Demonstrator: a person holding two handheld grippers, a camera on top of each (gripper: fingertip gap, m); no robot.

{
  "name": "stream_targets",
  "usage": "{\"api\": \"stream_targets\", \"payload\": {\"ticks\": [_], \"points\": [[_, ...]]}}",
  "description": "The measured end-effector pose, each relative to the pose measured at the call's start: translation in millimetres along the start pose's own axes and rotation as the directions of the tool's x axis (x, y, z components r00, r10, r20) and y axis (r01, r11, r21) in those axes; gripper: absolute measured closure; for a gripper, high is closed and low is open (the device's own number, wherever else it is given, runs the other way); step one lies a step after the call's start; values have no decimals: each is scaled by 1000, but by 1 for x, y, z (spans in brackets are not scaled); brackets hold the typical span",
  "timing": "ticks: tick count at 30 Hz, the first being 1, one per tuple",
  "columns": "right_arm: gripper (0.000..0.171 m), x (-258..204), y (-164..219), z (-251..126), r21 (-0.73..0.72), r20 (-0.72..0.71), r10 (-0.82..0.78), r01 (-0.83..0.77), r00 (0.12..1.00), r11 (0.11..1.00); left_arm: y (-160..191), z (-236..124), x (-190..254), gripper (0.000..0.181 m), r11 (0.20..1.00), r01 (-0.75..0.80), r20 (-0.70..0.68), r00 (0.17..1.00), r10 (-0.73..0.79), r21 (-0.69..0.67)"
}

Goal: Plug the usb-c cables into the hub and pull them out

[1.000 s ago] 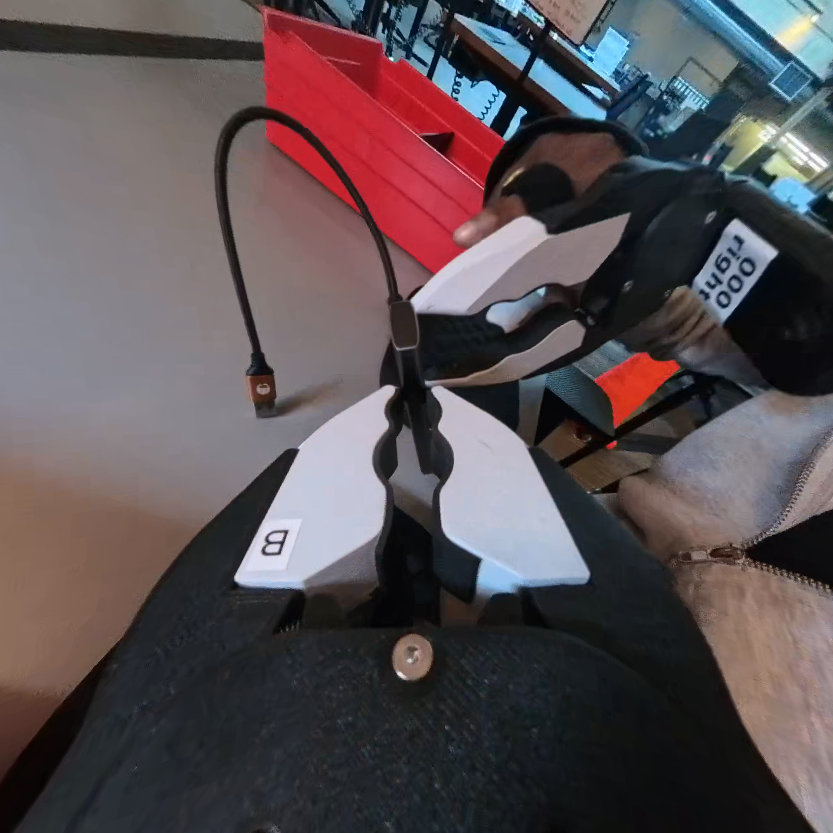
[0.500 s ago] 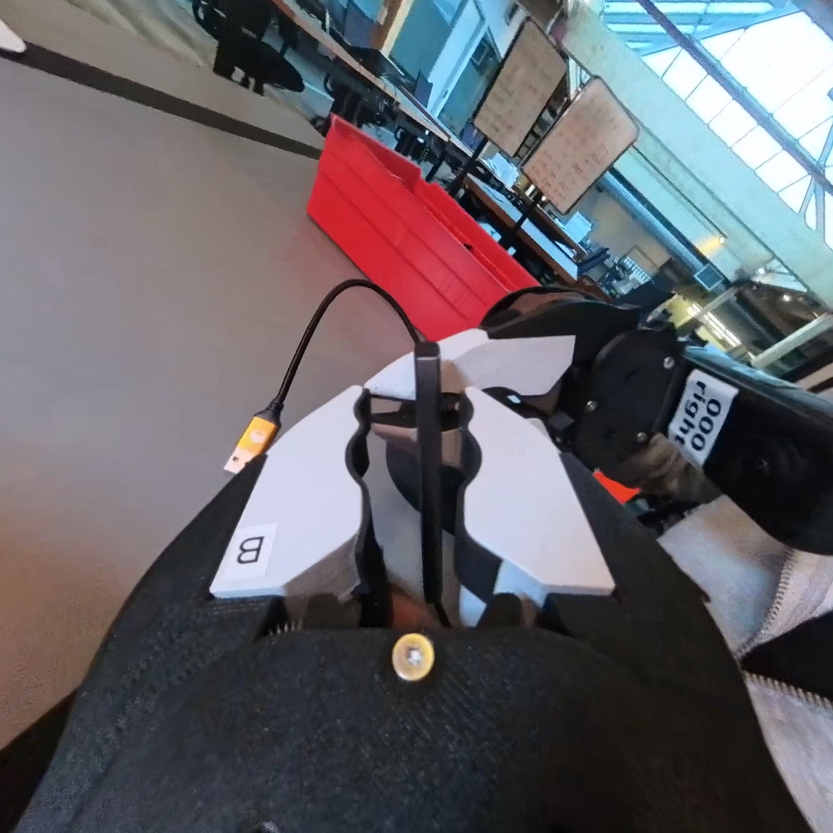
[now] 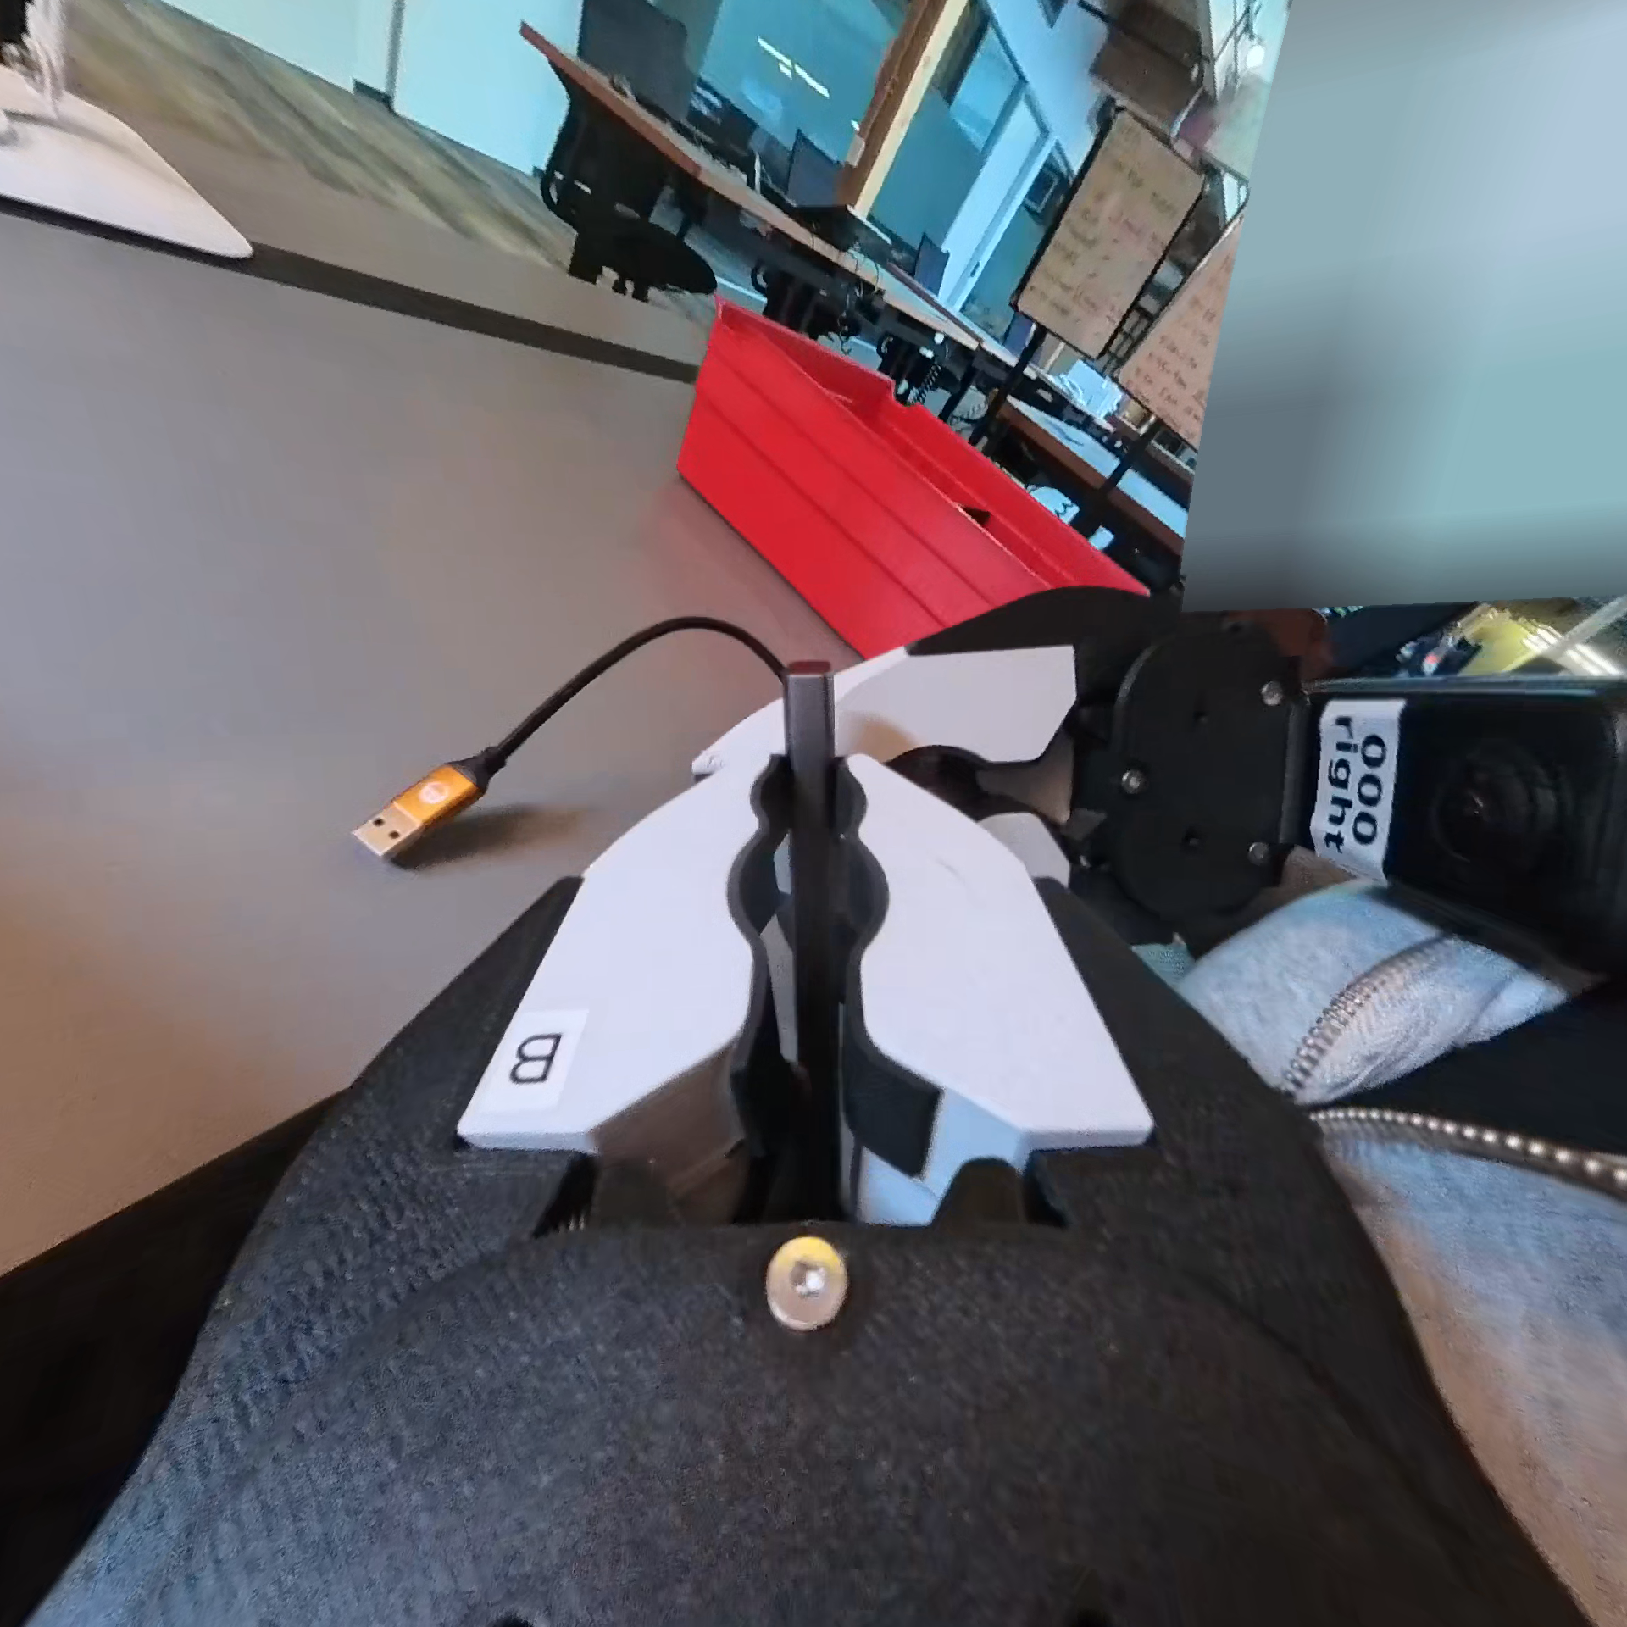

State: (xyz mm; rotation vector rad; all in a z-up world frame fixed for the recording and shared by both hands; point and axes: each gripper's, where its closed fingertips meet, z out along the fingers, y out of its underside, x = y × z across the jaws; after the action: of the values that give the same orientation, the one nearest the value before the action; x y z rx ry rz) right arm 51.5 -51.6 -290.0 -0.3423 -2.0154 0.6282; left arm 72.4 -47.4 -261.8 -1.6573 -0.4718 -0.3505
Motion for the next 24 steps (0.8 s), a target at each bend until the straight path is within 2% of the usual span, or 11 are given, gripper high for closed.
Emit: {"api": "stream_targets", "payload": {"ticks": [4,8,12,15,18,22,24], "points": [[159,-2,8,0,-10,94,-52,53,994,999,5,3,-3,170,998,55,-36,998,-55,-24],[159,-7,22,2,-94,84,130,-123,988,988,9,2,-9,170,998,62,-19,998,-62,-34],[163,-12,27,4,-121,185,47,-24,982,992,12,7,-11,170,988,127,-50,990,-131,-86],[157,-15,18,4,-116,264,90,-61,960,991,12,7,-11,169,988,131,-42,990,-135,-85],[157,-13,14,1,-87,238,18,2,971,996,10,6,-10,170,991,111,-41,993,-115,-75],[160,-14,16,2,-127,220,-53,82,974,988,12,8,-9,170,988,117,-47,991,-122,-98],[161,-15,15,2,-138,209,-18,48,978,989,16,11,-8,170,984,120,-53,990,-128,-129]]}}
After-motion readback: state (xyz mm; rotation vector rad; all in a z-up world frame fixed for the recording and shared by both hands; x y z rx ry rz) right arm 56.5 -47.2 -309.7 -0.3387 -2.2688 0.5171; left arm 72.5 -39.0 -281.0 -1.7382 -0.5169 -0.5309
